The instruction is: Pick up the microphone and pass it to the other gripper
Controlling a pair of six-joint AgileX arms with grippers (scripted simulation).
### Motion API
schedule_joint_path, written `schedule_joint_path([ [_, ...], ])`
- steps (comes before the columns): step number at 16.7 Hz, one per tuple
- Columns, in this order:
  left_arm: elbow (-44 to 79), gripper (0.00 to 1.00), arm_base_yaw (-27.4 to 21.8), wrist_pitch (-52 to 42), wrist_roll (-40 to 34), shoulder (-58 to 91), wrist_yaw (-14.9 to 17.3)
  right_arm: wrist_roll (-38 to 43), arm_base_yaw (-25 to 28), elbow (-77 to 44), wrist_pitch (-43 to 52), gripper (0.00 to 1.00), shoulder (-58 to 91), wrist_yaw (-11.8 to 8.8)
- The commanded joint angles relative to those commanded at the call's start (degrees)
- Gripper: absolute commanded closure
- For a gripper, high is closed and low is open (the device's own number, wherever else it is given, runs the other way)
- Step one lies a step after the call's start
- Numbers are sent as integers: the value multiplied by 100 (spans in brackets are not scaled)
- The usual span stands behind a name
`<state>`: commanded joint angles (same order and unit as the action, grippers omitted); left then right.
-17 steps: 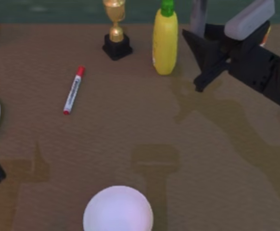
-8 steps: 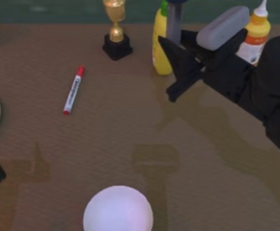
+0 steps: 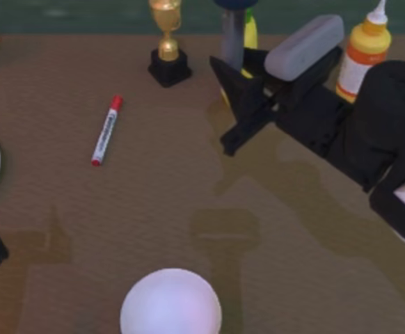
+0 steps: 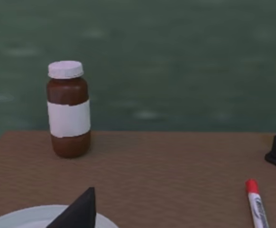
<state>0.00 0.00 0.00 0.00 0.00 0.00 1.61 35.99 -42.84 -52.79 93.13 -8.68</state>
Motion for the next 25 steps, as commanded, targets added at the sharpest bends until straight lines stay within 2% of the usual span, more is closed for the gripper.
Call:
schedule_joint_path([
  [6,7,0,-4,4,0,9,8,-8,17,-17,-4,100,0,16],
  [9,280,0,-138,180,7,383,337,-8,17,-17,-4,100,0,16],
  [13,1094,0,-464,706,35,1705,1248,-8,17,-17,-4,100,0,16],
  [21,3251,0,-1237,2116,131,5461,3526,-8,17,-17,-4,100,0,16],
  [25,4013,0,-1529,2610,160,6850,4359,-8,17,-17,-4,100,0,16],
])
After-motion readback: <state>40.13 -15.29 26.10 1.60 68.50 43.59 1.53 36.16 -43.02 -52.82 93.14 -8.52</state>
